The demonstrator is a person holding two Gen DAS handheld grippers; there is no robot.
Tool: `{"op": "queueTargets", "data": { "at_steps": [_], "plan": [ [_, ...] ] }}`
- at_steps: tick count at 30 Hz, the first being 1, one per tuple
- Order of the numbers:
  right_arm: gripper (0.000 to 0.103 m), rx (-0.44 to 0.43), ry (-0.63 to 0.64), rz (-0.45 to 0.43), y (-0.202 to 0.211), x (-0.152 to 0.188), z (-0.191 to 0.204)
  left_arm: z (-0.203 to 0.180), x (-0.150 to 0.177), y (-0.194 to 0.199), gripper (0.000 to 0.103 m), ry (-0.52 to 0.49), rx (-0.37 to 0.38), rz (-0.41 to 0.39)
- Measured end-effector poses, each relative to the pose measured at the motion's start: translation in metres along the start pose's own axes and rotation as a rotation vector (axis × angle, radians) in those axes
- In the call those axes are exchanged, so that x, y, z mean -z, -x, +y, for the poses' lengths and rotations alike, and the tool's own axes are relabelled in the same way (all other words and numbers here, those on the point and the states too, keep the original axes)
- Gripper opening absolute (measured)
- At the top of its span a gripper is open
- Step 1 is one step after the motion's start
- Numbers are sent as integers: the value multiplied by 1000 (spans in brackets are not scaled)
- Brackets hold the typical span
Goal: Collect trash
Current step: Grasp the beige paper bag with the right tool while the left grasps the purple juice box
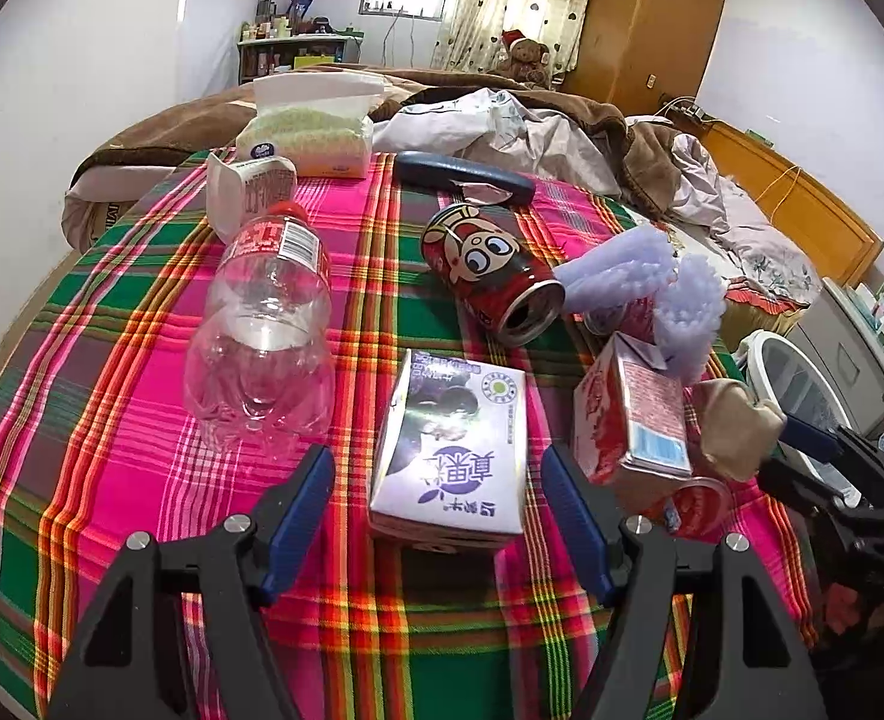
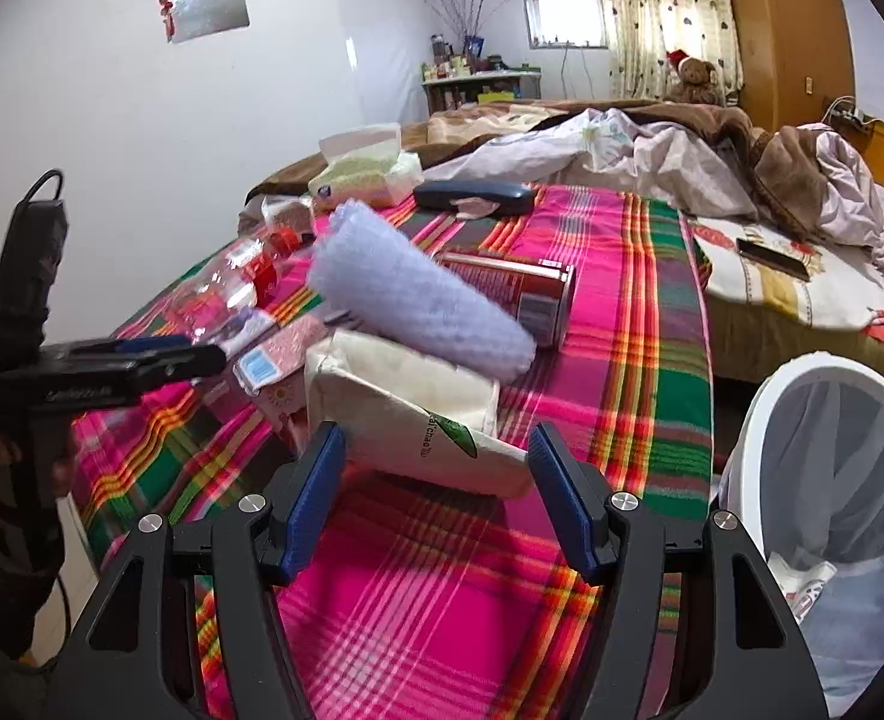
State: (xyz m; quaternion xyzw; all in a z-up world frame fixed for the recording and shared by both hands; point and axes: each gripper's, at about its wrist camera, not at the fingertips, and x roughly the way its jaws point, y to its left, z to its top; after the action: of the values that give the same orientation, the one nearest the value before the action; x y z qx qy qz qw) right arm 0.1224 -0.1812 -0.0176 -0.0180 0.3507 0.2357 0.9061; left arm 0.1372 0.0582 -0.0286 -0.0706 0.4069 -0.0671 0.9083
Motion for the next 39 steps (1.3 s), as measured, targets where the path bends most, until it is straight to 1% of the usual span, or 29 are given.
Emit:
{"op": "queueTargets", "data": {
  "at_steps": [2, 4, 6, 7, 10, 13, 16, 20, 22, 23, 24, 26, 31, 32, 33, 35, 36, 37, 39],
  "plan": [
    [65, -29, -9, 7, 3, -2, -2, 1, -2, -4, 73, 0, -5, 8],
    [65, 2, -63, -2, 5, -5, -8, 2, -2, -7, 73, -2, -8, 14],
    [65, 12, -123, -39, 10, -7, -13, 1, -3, -9, 73, -7, -7, 12],
    [65, 16, -130, -53, 10, -7, -13, 1, -4, -10, 73, -7, -6, 13],
    [65, 51, -65, -52, 2, -8, -6, 2, -5, -16, 73, -1, -4, 29],
    [65, -25, -24, -19, -9, -7, -3, 3, -5, -17, 73, -3, -5, 32],
    [65, -59, -6, 16, -15, -3, 0, 6, -4, -18, 73, 1, -8, 35],
    [65, -50, -20, 32, -19, 3, 1, 9, -4, -20, 73, 8, -14, 37],
    [64, -14, -27, 31, -19, 4, 2, 8, -4, -21, 73, -2, -17, 38],
    [55, 2, -25, 30, -18, 5, 2, 7, -4, -22, 73, -3, -15, 40],
    [43, 14, -25, 26, -17, 6, 2, 7, -5, -23, 73, -4, -8, 40],
    [31, 33, -27, 20, -16, 6, 1, 5, -7, -24, 73, -2, 5, 39],
    [20, 80, -27, -13, -4, 6, 3, 2, -7, -27, 73, 2, 32, 41],
    [18, 89, -35, -15, -2, 5, 3, 2, -7, -26, 73, 6, 38, 39],
    [15, 113, -50, 2, -1, 3, 2, 1, -7, -27, 72, 5, 42, 40],
    [14, 136, -80, 5, 2, -2, 1, -1, -7, -27, 66, 2, 38, 40],
    [11, 122, -102, -12, 6, -3, -1, -2, -7, -27, 61, 0, 42, 41],
    [10, 116, -118, -14, 7, -4, -2, -3, -7, -27, 59, -3, 49, 41],
    [9, 127, -140, -24, 10, -4, -4, -6, -6, -28, 59, -15, 53, 42]
  ]
}}
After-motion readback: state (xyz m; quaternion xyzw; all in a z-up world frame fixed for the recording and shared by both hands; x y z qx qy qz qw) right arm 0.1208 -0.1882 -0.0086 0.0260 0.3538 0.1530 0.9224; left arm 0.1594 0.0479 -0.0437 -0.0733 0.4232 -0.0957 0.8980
